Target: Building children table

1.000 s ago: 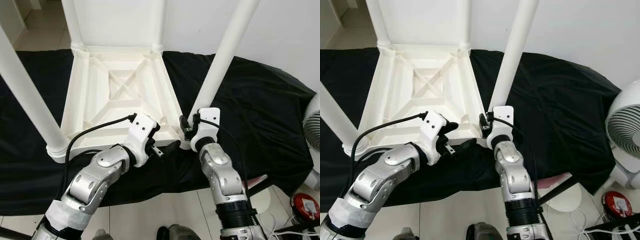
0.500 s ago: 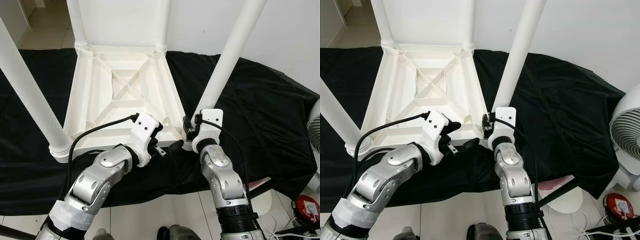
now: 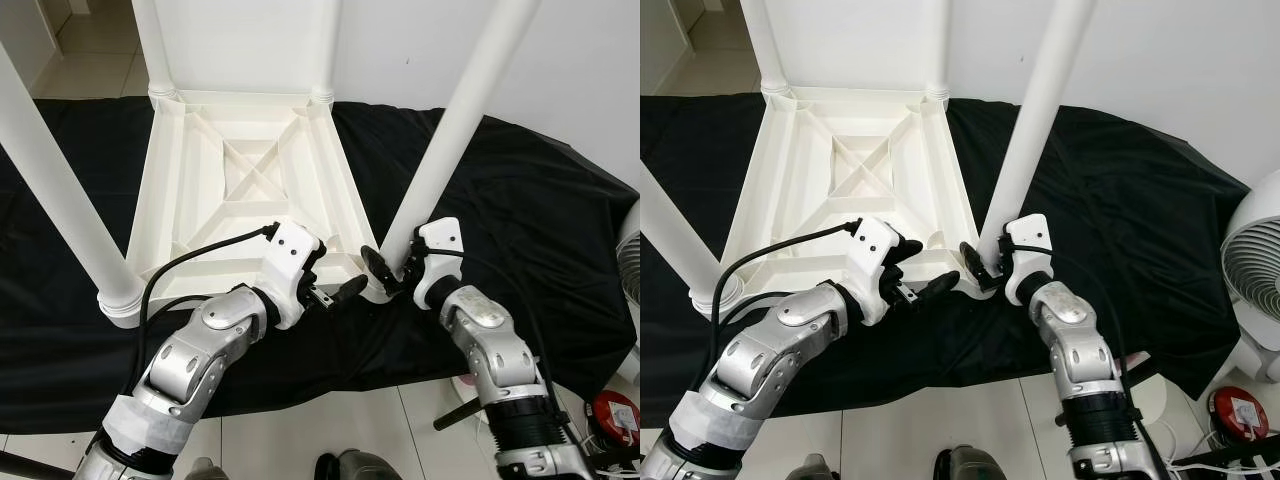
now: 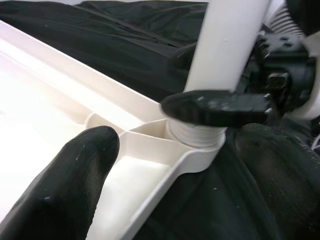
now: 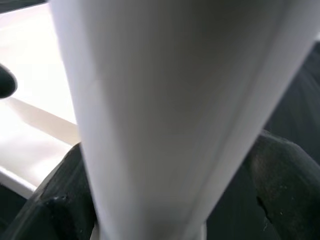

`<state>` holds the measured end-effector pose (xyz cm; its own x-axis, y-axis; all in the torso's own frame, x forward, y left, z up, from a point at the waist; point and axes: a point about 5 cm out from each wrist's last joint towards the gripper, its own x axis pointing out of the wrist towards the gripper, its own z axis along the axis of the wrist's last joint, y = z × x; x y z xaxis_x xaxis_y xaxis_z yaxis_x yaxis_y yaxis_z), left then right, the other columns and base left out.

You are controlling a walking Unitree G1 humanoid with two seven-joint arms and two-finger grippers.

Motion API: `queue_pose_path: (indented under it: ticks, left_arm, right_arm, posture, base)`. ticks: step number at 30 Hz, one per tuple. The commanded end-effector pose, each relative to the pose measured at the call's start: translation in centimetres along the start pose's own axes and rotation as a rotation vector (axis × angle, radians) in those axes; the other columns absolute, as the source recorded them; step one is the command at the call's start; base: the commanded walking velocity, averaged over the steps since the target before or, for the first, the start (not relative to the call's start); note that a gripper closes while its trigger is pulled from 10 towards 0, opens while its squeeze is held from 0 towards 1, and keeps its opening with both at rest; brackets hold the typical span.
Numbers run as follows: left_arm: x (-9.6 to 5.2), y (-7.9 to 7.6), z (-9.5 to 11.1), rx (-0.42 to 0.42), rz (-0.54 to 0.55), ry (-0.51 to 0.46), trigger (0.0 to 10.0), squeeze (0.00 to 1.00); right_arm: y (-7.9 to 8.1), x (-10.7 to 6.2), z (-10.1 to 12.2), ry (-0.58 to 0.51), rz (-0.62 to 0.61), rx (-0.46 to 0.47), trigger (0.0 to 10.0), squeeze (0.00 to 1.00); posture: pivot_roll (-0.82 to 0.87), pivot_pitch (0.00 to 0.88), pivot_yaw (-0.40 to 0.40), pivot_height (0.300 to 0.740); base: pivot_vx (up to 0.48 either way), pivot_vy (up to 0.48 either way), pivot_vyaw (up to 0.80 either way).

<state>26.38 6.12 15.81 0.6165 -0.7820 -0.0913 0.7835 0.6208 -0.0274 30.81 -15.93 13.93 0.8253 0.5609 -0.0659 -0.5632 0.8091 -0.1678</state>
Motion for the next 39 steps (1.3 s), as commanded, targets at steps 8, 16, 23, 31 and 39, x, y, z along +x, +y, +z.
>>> queue_pose_path:
  ticks: [8, 16, 23, 31, 39]
  left_arm:
    - [0.3, -0.3, 0.2, 0.029, -0.09, -0.002, 10.0, 0.0]
    - [0.3, -1.0, -0.1, 0.04, -0.121, 0.011, 10.0, 0.0]
    - [0.2, -1.1, -0.3, 0.039, -0.117, 0.014, 10.0, 0.0]
    - [0.3, -1.1, -0.3, 0.042, -0.118, 0.015, 10.0, 0.0]
    - [0.4, -1.3, -0.3, 0.04, -0.122, 0.012, 10.0, 0.0]
  right_arm:
    - [-0.5, 1.7, 0.0, 0.025, 0.183, -0.07, 10.0, 0.0]
    - [-0.2, 2.2, -0.7, 0.044, 0.292, -0.084, 0.0, 0.0]
    - [-0.5, 2.2, -1.3, 0.039, 0.311, -0.077, 0.0, 0.0]
    - [-0.7, 2.2, -1.7, 0.038, 0.251, -0.054, 10.0, 0.0]
    - [0.0, 2.9, -1.4, 0.015, 0.018, 0.02, 10.0, 0.0]
  posture:
    - [0.01, 0.0, -0.067, 0.74]
    - [0.03, 0.0, -0.073, 0.74]
    - [0.03, 0.0, -0.07, 0.74]
    - [0.04, 0.0, -0.074, 0.74]
    - [0.04, 0.0, -0.078, 0.74]
  base:
    - [0.0, 0.0, 0.0]
    - [0.0, 0.0, 0.0]
    - [0.0, 0.0, 0.0]
    - [0.0, 0.0, 0.0]
    - [0.0, 0.0, 0.0]
